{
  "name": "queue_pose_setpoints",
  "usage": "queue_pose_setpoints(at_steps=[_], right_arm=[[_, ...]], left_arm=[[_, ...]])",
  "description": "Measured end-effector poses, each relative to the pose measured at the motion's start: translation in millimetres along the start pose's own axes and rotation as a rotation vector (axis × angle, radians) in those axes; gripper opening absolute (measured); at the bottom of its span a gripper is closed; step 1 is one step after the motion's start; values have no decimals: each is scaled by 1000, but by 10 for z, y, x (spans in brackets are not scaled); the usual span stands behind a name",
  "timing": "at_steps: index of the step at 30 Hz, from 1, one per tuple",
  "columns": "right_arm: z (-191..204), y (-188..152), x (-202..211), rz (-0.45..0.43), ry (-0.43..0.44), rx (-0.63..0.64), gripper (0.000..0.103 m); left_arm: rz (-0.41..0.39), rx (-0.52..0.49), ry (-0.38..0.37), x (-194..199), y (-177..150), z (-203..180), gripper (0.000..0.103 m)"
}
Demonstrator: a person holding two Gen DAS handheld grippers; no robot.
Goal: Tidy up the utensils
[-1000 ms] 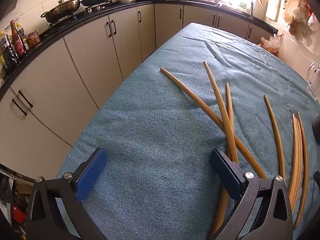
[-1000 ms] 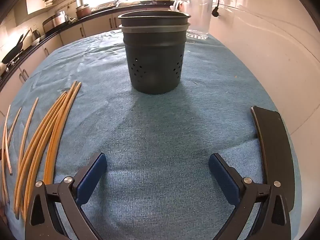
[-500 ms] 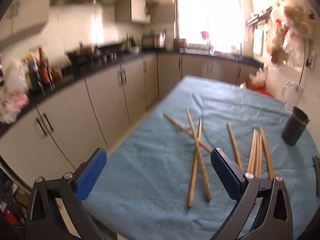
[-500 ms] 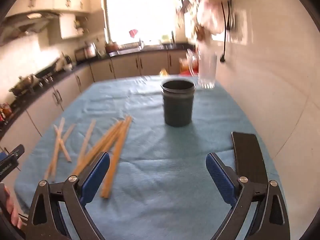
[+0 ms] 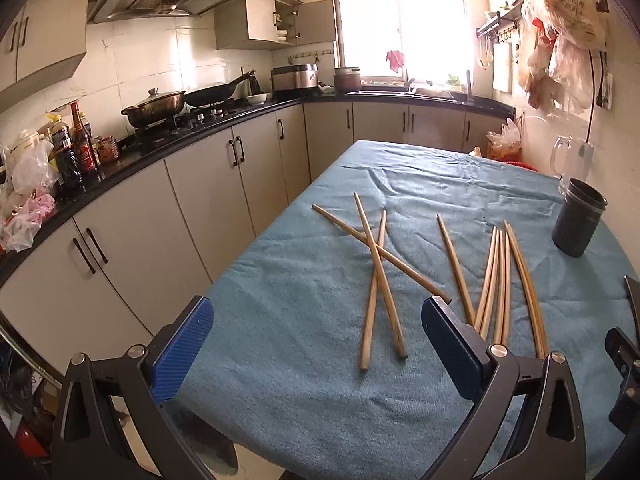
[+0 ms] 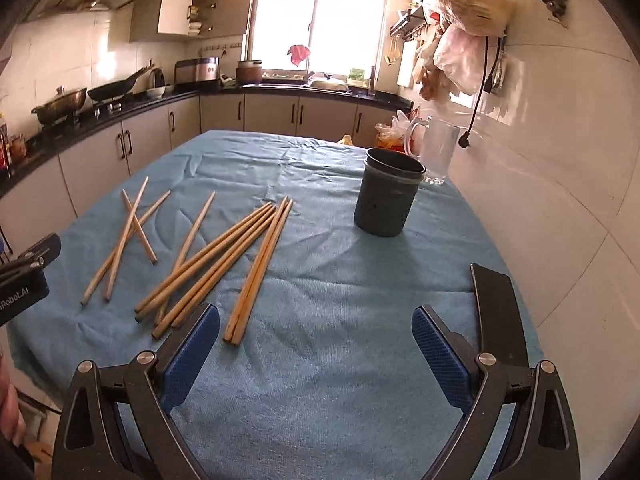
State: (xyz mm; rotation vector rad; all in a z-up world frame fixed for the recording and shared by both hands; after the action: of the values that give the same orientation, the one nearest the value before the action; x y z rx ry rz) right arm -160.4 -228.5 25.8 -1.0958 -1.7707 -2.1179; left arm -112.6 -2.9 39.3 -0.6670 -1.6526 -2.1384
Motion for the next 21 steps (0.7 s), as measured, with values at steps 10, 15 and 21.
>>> queue_pose_setpoints(at_steps=[10, 15, 21], right_arm=[[-58, -22, 8, 14, -27, -11, 99], [-39, -39, 20, 18, -24, -2, 99], [-44, -62, 10, 28, -24, -8, 99]], left_arm=[[6, -18, -8, -9, -21, -77, 103], [12, -20, -8, -17, -28, -96, 103], [12, -21, -6, -20, -42, -99, 103]])
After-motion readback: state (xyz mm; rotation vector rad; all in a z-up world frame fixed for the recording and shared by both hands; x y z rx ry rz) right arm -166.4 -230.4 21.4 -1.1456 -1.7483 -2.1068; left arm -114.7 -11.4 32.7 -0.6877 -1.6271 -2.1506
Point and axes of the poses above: each gripper's, at about its wrist camera, not at the fingertips, and x roughly against the way its jaws point, z to its left, y to its top, the point moved 7 cm from there along -x, roughly the way its jaws point, and after that the axes turned 9 degrees about -x, right-handed, at the moved point
